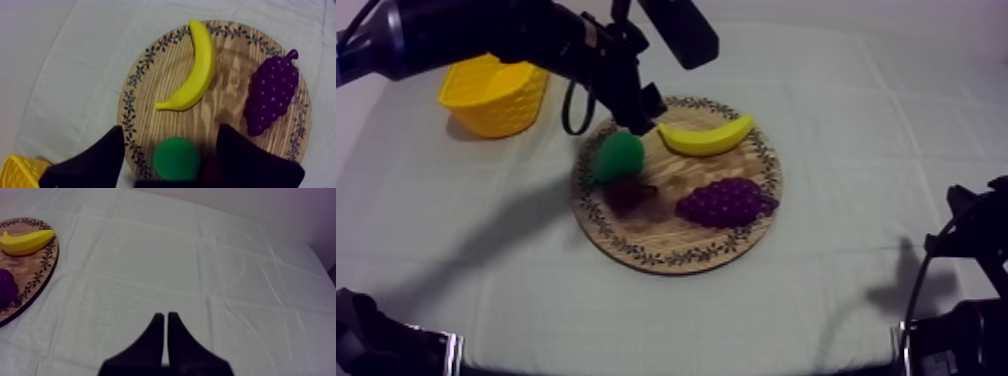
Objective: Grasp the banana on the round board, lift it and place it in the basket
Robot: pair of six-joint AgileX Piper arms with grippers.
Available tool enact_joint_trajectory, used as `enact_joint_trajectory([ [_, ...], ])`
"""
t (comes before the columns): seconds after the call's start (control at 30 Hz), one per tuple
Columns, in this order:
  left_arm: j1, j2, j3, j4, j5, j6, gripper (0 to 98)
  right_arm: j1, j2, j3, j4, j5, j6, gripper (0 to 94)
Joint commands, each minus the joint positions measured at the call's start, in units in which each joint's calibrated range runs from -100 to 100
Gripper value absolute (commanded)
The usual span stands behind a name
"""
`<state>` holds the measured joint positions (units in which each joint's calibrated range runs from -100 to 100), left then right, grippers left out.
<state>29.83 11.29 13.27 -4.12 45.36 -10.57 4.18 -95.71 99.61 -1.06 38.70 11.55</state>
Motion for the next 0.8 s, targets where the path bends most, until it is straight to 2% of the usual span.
enact_joint_trajectory([
  [0.0,0.0,1.0,-1.1,0.26,1.1,-0.6,70.9,0.0,0.0,0.1,0.0,0.0,0.0,0.4],
  [0.33,-0.1,10.7,-10.6,1.71,8.0,-3.1,71.3,0.0,0.0,0.1,0.0,0.0,0.0,0.4],
  [0.77,0.5,28.9,-30.3,2.12,22.1,-3.1,70.1,0.0,0.0,0.1,0.0,0.0,0.0,0.4],
])
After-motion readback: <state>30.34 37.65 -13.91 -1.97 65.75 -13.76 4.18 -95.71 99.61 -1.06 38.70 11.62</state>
